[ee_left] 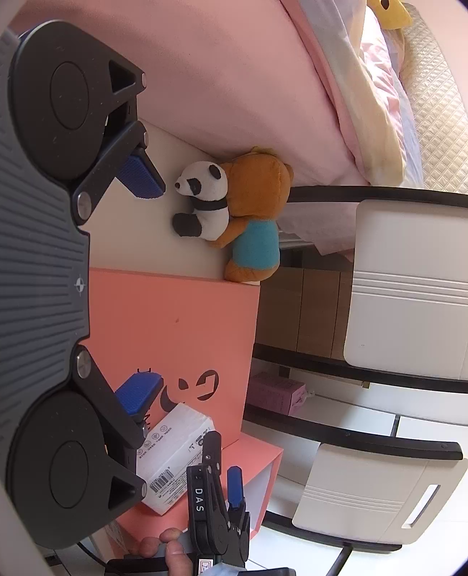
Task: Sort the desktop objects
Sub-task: 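Lift the white package with the right tool and carry it toward the open pink box, then lower the package into the open pink box and open the right tool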
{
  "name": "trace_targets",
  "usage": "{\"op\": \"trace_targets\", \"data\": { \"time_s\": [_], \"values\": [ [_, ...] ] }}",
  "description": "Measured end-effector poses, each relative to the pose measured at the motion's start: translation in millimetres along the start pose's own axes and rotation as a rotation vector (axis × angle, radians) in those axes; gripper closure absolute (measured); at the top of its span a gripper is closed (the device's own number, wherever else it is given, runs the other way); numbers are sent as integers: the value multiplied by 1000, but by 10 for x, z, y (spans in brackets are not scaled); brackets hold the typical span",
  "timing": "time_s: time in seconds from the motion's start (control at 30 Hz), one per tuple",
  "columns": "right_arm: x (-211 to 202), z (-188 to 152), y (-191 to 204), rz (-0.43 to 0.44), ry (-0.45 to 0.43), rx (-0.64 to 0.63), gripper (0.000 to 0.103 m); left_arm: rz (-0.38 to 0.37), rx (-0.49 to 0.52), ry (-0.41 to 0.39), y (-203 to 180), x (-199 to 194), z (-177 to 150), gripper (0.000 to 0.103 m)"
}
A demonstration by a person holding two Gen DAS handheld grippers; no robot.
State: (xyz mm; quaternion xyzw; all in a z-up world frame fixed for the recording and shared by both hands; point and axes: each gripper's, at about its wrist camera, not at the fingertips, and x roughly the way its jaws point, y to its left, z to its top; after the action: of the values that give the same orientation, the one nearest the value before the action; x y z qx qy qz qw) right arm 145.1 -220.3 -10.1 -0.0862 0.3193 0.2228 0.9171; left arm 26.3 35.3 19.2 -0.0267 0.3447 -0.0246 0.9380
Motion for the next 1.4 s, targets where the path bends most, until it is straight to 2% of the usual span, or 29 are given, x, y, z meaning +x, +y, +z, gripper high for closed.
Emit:
{"op": "trace_targets", "data": {
  "time_s": [0.1,0.23,0.33,0.7,0.93,1.03,1.23,1.4],
  "values": [
    [80,-95,-2,-14,49,-2,16,-3,13,1,-39,1,-15,0],
    [159,-185,25,-42,97,-23,14,-6,21,3,-72,11,-32,0],
    [221,-235,44,-47,129,-37,8,-4,24,2,-81,14,-37,0],
    [429,-360,152,-120,253,-122,7,1,27,1,-90,25,-49,0],
    [357,-330,164,-100,218,-142,18,0,31,1,-102,26,-55,0],
    [315,-306,166,-95,198,-146,19,2,28,1,-99,28,-60,0],
    [72,-118,98,-74,94,-86,19,0,24,-2,-86,16,-56,0],
    [-305,95,2,-8,-43,12,19,0,23,-3,-83,18,-49,0]
  ]
}}
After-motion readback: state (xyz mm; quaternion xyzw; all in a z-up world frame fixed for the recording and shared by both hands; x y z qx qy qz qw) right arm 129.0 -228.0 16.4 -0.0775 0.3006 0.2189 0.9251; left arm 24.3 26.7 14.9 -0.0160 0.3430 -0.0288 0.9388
